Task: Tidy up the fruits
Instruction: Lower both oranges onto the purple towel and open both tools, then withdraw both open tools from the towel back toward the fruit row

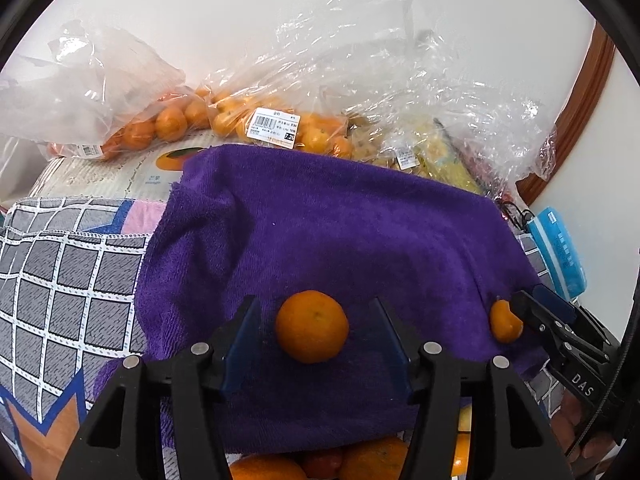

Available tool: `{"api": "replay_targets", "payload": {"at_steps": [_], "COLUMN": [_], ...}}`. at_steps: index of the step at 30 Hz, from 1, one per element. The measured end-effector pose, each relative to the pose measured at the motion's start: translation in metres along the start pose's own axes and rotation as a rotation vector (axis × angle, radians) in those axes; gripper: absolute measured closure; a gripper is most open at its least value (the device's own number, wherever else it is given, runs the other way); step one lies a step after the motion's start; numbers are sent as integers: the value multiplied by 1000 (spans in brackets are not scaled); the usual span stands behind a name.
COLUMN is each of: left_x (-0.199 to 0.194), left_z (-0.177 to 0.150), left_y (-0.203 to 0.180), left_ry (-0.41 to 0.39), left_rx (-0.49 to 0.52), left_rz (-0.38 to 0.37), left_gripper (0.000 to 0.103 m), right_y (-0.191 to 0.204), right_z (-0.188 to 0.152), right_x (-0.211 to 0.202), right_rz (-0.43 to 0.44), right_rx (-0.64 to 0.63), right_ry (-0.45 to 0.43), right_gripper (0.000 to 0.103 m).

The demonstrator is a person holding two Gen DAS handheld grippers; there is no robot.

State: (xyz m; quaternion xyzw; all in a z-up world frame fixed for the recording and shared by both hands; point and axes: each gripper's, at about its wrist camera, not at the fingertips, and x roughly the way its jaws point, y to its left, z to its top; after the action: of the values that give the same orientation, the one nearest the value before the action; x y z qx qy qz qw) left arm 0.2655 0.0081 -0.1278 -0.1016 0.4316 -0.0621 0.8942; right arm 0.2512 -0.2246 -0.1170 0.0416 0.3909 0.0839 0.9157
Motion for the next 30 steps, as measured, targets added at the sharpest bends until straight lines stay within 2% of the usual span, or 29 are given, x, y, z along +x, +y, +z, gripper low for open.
{"api": "replay_targets", "payload": {"at_steps": [9, 14, 21, 25, 30], "left_x": [-29, -51, -83, -99, -118], "left_z": [0, -4, -23, -38, -58], "left_y": [-16, -27, -28, -31, -34], "left_ry": [-65, -90, -108, -129, -160], "left_rx": [51, 87, 95, 129, 162], "left_rz": [-19, 0, 19, 53, 116], "left_gripper": [48, 48, 48, 48, 48], "right_y": [10, 21, 24, 30, 35], "right_z": [5, 5, -10, -23, -42], "right_x": [-29, -61, -104, -124, -145], "right_rz": [27, -4, -48, -61, -25], "right_rx": [-7, -28, 3, 4, 10], "right_ry": [-77, -111, -166, -142, -126], "right_gripper": [40, 40, 40, 40, 40]}}
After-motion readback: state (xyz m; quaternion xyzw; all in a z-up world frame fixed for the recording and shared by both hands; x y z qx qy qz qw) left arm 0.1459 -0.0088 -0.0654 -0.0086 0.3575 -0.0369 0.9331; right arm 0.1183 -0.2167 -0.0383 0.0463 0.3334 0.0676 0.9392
